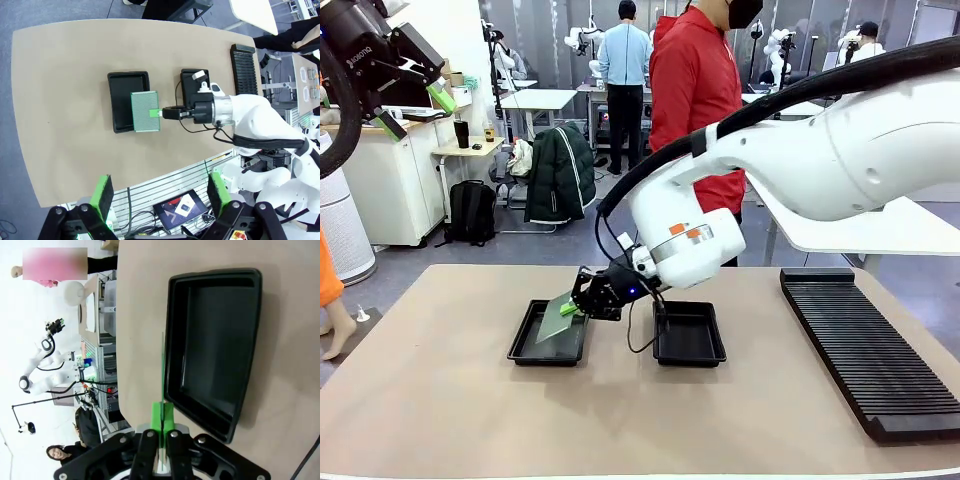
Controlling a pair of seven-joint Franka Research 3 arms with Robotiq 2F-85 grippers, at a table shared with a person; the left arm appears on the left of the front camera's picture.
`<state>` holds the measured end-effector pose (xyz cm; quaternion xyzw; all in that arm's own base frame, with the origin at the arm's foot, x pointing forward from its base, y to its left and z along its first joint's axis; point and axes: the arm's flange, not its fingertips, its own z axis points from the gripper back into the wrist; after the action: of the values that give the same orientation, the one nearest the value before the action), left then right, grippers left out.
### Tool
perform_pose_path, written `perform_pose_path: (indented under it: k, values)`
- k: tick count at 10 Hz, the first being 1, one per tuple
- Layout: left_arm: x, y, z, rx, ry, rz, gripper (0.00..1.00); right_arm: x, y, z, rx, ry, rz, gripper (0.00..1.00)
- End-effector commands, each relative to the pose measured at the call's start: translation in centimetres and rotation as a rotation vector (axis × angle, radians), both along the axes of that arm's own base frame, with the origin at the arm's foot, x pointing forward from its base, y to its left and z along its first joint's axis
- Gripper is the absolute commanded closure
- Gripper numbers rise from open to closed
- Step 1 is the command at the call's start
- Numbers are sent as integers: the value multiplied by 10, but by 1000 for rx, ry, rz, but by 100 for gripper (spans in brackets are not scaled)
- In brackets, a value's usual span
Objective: Inspect and transfer BCBs to ESD trays.
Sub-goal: Pick up the Blank PCB from the PCB Rack and place it in the left ESD tray.
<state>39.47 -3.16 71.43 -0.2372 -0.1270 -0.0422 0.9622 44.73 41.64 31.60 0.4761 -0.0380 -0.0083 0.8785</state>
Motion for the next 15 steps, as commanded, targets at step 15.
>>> perform_pose_path:
  k: [15]
  values:
    - [0,2,0,-3,0,2,0,21,31,-48,-56,4,-14,98]
